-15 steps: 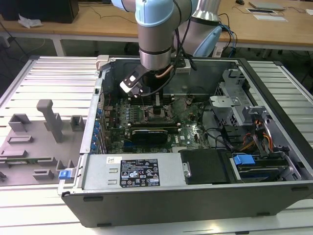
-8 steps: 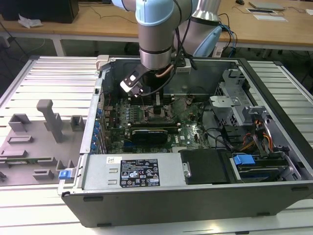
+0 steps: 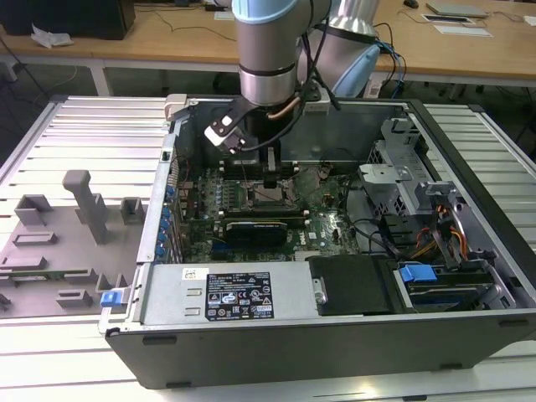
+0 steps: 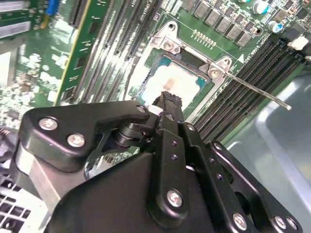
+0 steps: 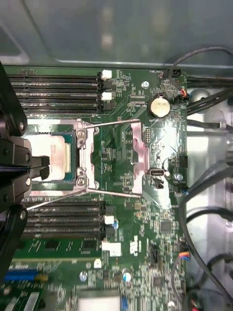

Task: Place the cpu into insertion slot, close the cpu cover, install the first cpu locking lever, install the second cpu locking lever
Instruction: 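Place the cpu into insertion slot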

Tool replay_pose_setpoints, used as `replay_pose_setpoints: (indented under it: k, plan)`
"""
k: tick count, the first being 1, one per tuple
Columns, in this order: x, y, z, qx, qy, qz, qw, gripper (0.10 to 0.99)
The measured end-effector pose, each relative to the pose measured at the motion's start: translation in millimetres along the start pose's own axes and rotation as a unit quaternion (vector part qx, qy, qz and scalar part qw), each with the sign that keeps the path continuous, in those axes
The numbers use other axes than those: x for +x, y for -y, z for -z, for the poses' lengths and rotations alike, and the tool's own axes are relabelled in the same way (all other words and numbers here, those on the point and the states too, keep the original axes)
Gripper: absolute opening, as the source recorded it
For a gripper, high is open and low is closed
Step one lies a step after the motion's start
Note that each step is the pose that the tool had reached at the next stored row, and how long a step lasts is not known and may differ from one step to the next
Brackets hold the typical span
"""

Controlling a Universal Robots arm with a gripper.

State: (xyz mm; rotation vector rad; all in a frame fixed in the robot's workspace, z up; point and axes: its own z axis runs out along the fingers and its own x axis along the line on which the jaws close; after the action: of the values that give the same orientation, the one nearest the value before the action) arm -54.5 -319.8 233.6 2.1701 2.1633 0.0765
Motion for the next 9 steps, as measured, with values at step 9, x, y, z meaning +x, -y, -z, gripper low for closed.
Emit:
replay_pose_setpoints:
  k: [9]
  plan:
    - [-0.5,-2.3,25.0,0.0007,0.009,-0.002,1.0,0.106]
